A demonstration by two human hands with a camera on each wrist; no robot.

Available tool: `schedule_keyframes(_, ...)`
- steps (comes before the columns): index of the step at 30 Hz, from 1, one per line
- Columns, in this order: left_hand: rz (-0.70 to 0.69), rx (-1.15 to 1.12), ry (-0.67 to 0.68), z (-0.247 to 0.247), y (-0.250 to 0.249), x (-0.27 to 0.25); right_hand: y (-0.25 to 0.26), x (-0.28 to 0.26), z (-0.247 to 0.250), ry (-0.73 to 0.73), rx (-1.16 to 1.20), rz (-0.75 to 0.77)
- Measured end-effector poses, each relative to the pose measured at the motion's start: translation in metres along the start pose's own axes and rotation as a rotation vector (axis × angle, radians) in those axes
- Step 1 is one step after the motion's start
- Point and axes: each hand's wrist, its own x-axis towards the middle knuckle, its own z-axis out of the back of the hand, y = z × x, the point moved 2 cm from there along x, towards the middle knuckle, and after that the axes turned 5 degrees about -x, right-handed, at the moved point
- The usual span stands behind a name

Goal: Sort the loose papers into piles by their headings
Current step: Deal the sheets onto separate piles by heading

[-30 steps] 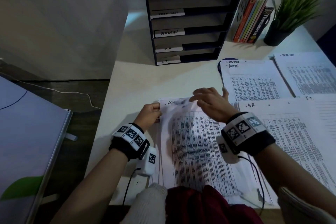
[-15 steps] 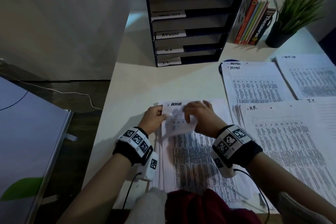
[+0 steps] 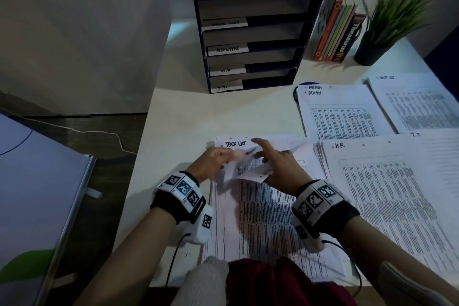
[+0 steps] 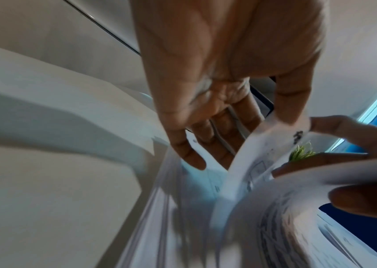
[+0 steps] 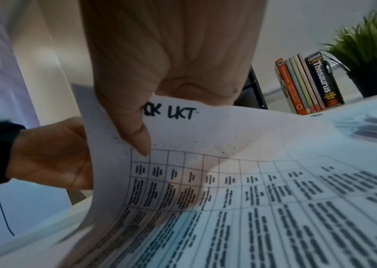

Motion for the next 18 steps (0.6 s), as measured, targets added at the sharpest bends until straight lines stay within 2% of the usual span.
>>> schedule_keyframes(2,0.031,-0.052,-0.063,0.002,-0.003,0.002,0.000,0.007,0.000,0.021,-0.110,-0.037)
schedule_keyframes(4,-0.006,0.015,-0.138,0.005,-0.004,0.007,0.002,0.013,0.001,-0.003,-0.185,-0.039)
schedule_keyframes(6,-0.100,0.208,-0.268,0.011,0.000,0.014,0.005,0.016,0.001,-0.033,-0.205,-0.034)
schedule_keyframes(8,-0.117,0.432,-0.338,0.013,0.006,0.020,0.005,0.018,-0.003,-0.024,-0.212,-0.036)
schedule_keyframes(10,-0.058,0.552,-0.316,0.012,0.013,0.025,0.004,0.019,-0.006,0.011,-0.187,-0.036)
schedule_keyframes(12,-0.046,0.576,-0.302,0.011,0.015,0.027,0.003,0.019,-0.007,0.051,-0.114,-0.031)
schedule_keyframes(15,-0.093,0.598,-0.307,0.010,0.016,0.025,0.003,0.016,-0.005,0.081,0.058,-0.019)
schedule_keyframes(18,-0.148,0.678,-0.333,0.008,0.015,0.022,0.002,0.019,-0.003,0.035,0.183,-0.061)
